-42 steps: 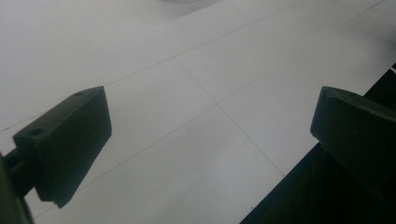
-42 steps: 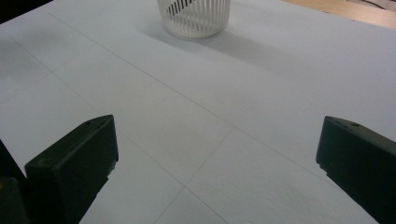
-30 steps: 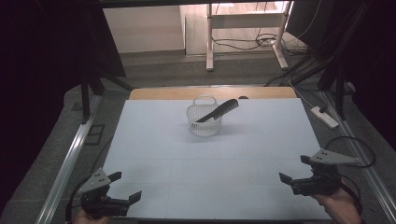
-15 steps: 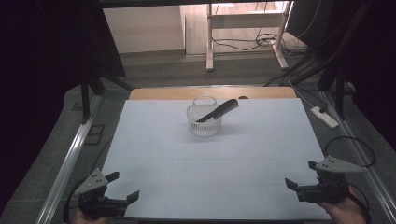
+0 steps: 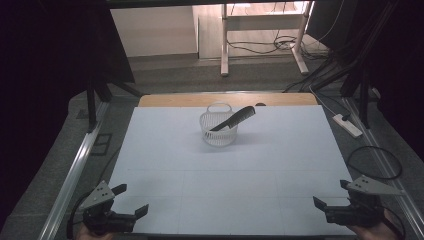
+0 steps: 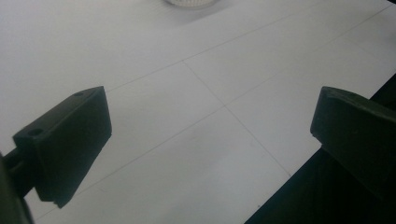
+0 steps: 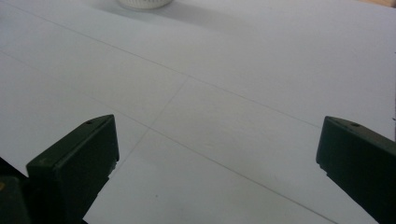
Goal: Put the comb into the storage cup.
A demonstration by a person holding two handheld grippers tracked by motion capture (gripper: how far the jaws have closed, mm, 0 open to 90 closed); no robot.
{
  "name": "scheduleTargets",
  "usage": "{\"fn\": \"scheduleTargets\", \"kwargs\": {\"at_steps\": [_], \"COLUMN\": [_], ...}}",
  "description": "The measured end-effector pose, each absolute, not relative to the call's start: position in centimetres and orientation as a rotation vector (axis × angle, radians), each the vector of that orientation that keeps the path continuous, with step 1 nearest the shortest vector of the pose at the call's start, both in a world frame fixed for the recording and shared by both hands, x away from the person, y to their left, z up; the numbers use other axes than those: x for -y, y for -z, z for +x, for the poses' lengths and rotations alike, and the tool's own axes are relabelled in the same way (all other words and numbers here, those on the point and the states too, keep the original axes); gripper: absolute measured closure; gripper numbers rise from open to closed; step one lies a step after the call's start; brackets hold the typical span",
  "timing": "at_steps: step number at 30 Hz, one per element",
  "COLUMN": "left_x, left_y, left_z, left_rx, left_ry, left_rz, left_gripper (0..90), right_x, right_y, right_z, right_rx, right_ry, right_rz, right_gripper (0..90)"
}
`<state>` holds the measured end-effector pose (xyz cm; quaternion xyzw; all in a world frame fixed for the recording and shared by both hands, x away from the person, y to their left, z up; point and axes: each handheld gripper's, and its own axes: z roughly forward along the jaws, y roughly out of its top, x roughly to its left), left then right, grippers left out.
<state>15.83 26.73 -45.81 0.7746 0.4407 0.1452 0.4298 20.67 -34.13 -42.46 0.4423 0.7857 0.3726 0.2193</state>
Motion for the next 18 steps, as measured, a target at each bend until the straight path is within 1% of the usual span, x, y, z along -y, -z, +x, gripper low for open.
{"fn": "scheduleTargets", "kwargs": {"at_steps": [10,18], "left_x": [-27.0,-26.9], "left_y": [45.9,45.9], "left_z": [15.7,15.8], "left_rx": [-1.117,-1.123], "left_ry": [-0.377,-0.372], "left_rz": [1.935,1.94], "left_gripper": [0.0,0.0], "right_x": [35.2,35.4], "right_y": [43.4,43.6], "right_z": [19.1,18.7], "right_rx": [-2.167,-2.145], "right_ry": [-0.966,-0.945], "right_rz": [1.287,1.317], "right_gripper": [0.0,0.0]}}
